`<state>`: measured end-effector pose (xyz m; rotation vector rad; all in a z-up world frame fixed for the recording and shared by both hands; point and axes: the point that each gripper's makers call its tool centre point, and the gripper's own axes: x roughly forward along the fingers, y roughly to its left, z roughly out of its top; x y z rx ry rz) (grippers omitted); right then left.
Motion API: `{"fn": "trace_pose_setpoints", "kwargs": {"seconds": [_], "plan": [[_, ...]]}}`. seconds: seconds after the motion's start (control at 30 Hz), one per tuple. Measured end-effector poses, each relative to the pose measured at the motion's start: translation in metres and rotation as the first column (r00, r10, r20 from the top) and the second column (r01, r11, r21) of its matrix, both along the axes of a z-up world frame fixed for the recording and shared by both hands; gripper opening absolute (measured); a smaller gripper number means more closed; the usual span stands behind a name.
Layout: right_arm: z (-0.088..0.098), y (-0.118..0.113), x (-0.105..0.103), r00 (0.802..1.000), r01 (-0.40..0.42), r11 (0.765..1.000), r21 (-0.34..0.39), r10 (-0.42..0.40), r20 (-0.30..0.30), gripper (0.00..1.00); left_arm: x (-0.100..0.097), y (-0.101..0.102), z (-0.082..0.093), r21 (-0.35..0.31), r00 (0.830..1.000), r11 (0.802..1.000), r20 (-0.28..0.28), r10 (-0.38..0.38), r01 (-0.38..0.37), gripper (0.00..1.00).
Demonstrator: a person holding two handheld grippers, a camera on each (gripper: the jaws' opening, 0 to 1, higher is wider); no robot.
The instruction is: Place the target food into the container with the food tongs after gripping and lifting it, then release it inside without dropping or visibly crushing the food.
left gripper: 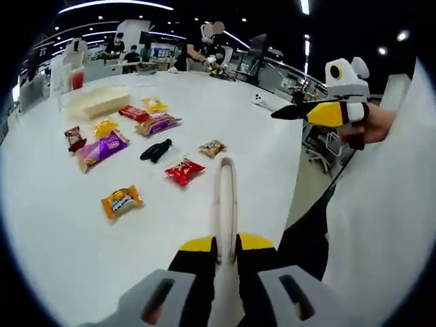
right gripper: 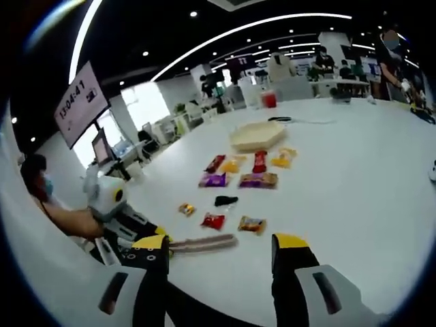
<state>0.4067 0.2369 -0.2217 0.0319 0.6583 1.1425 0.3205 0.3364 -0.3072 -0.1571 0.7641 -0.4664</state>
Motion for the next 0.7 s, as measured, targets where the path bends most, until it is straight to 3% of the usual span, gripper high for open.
{"fn": "trace_pose_setpoints", "kwargs": {"seconds": [0.27,0.37,0.43,0.63,0.67,0.7], "plan": [[-0.005,0.001,-0.002,0.999,0.014,1.000,0.018,-0.013,-0.047,0.59,-0.001,-0.002,0.005,-0.032,0.999,0.999,-0.038,0.028,-0.029,0.09],[-0.006,0.002,-0.001,0.998,0.022,0.999,0.028,-0.020,-0.062,0.59,-0.004,-0.006,0.006,-0.082,0.995,0.995,-0.091,0.044,-0.051,0.08],[0.000,0.005,0.002,0.992,0.066,0.995,0.078,-0.057,-0.117,0.58,-0.003,-0.004,0.008,-0.110,0.992,0.991,-0.112,0.065,-0.078,0.08],[0.000,0.008,0.003,0.991,0.069,0.994,0.088,-0.059,-0.117,0.57,-0.003,-0.005,0.018,-0.125,0.985,0.987,-0.155,0.076,-0.096,0.07],[-0.001,0.008,0.002,0.990,0.071,0.993,0.091,-0.060,-0.124,0.57,-0.003,-0.006,0.021,-0.145,0.982,0.983,-0.167,0.088,-0.112,0.08],[-0.002,0.008,0.001,0.989,0.072,0.993,0.090,-0.060,-0.136,0.56,-0.002,-0.009,0.025,-0.212,0.972,0.964,-0.205,0.117,-0.161,0.09]]}}
